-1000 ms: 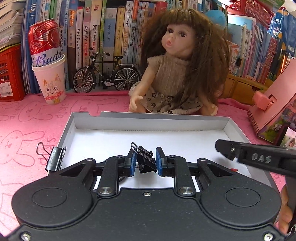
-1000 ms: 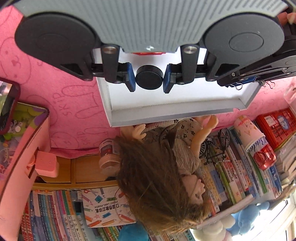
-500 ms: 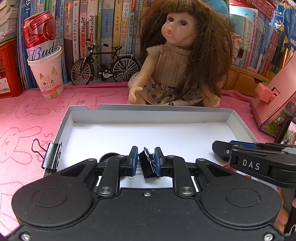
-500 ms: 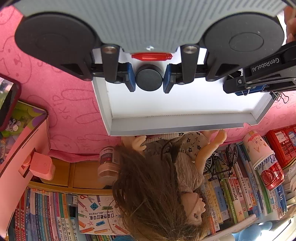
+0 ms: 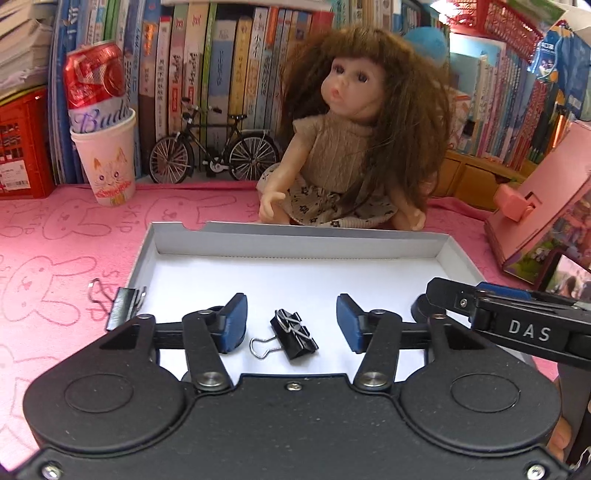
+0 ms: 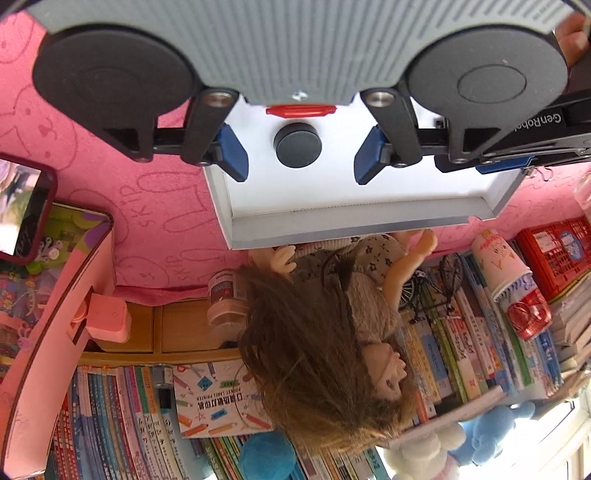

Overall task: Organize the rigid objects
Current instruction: 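Withdraw both tools from the tray toward the cloth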

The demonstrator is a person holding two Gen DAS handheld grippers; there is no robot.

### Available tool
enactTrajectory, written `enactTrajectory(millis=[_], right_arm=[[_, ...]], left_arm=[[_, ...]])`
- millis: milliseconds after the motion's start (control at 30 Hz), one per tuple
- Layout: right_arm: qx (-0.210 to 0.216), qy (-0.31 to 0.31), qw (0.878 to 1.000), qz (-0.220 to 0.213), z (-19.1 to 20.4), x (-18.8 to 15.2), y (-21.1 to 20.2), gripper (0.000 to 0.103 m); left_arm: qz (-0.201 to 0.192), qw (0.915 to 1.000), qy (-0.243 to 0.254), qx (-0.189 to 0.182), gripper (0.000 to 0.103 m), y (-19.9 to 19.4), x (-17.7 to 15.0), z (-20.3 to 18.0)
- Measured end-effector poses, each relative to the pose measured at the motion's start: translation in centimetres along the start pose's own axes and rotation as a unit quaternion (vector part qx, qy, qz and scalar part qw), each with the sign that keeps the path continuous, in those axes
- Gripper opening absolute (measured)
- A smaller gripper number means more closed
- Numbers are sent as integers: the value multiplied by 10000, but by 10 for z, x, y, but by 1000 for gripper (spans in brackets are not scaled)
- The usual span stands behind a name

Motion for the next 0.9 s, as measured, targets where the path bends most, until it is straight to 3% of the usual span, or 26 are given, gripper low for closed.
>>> enactTrajectory(millis=[400, 733, 900], right_arm=[[98, -677, 9959, -592, 26, -7, -77, 87], [222, -1036, 9894, -993, 40, -35, -140, 92], [333, -1212, 9862, -1079, 47, -55, -161, 95]], left_arm=[[-383, 9984, 247, -321, 66, -81, -26, -5], [-692, 9958, 212, -554, 77, -151, -66, -2], [-733, 9951, 288, -605, 78, -176, -91, 1]])
Point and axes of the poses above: each gripper's, at about its wrist camera, not at the fingertips, and y roughly the way its jaws point, z to its left, x to its top, the point moved 2 cm from there along y, roughly the way its jaws point, and after that the axes turned 11 degrees about -y, right-handed, at the moved point
